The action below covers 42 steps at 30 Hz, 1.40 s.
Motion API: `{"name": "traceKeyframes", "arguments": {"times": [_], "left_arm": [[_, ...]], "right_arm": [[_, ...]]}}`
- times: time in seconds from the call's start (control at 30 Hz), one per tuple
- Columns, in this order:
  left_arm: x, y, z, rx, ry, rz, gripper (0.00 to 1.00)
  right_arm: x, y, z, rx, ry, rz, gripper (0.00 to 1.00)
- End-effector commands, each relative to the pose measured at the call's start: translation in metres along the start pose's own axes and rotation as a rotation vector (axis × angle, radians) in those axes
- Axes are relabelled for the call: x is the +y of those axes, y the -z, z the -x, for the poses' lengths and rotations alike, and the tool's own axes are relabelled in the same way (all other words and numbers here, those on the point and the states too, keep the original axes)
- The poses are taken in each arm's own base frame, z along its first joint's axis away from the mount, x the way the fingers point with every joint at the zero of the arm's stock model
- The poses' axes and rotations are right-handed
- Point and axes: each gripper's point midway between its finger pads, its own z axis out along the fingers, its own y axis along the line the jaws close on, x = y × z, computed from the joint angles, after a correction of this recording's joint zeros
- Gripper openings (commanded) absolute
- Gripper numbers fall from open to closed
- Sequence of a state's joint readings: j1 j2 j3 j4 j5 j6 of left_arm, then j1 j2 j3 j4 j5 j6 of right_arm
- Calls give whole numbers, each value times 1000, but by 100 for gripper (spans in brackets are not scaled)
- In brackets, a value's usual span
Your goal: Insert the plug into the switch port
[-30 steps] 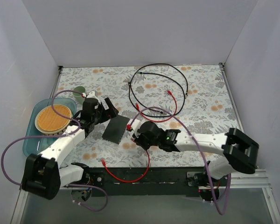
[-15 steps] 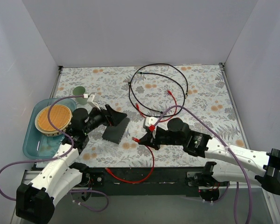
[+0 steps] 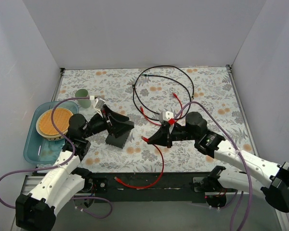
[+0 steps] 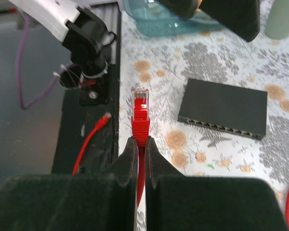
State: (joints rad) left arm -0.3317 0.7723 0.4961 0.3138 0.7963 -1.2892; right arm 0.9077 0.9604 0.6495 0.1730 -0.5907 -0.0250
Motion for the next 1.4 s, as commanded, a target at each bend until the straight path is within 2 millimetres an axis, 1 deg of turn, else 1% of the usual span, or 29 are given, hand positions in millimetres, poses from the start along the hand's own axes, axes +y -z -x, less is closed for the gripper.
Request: {"name": "traceKeyframes", "arguments": {"times": [0.0,0.03,0.07,0.1,0.13,0.17,0.2,0.23,0.27,0.37,0.4,0.57,0.63,0.8,0.97,1.1,1.13,1.17,1.2,1.23,1.27,1.3,1.33,1.37], "left_arm": [[-41,3,6,28,-66,-176,78],[-45,1,7,28,-75,-191,77],[-45,-1,5,37,-71,-196,77],[-51,-4,3,51,-73,-221,74],[-55,-6,3,54,-83,-235,72],[-58,-8,3,58,-89,-248,71],[-64,-13,1,68,-87,-264,68],[-65,-16,1,72,-94,-264,67],[-70,-19,-2,84,-96,-279,66],[-73,-24,-2,89,-102,-289,60],[-73,-25,-3,93,-100,-290,60],[-77,-27,-8,106,-106,-303,59],[-81,-27,-9,108,-111,-314,58],[-93,-30,-15,130,-110,-358,52],[-100,-36,-20,150,-105,-381,51],[-101,-43,-24,169,-100,-375,38],[-101,-45,-24,166,-101,-369,25],[-102,-46,-23,161,-102,-367,17],[-99,-49,-18,135,-98,-337,4],[-97,-50,-15,121,-90,-319,0],[-97,-50,-12,107,-72,-302,0],[-94,-52,-7,84,-56,-272,0],[-89,-54,1,46,-44,-228,0],[-85,-56,7,19,-31,-193,0]], "right_arm": [[13,10,23,-114,-26,220,1],[13,12,29,-127,-27,243,1],[17,16,34,-142,-5,300,1],[17,14,31,-130,-39,330,1],[22,15,31,-122,-42,374,1],[22,15,37,-124,-37,396,1],[20,13,36,-117,-58,410,1],[23,13,38,-113,-58,436,1],[22,13,40,-115,-57,441,1],[18,13,42,-125,-64,428,1],[18,15,46,-141,-44,425,1],[15,19,53,-159,-70,415,1],[14,19,54,-164,-71,419,1],[10,19,54,-168,-102,411,1],[7,19,55,-172,-110,406,1],[5,19,55,-172,-123,400,1],[5,18,55,-171,-125,400,1],[4,18,56,-172,-129,396,1],[2,17,53,-161,-154,385,1],[-3,15,52,-162,-144,365,1],[-5,14,55,-157,-146,352,1],[-9,12,56,-153,-148,328,8],[-19,9,47,-120,-209,267,15],[-24,9,49,-122,-169,228,25]]}}
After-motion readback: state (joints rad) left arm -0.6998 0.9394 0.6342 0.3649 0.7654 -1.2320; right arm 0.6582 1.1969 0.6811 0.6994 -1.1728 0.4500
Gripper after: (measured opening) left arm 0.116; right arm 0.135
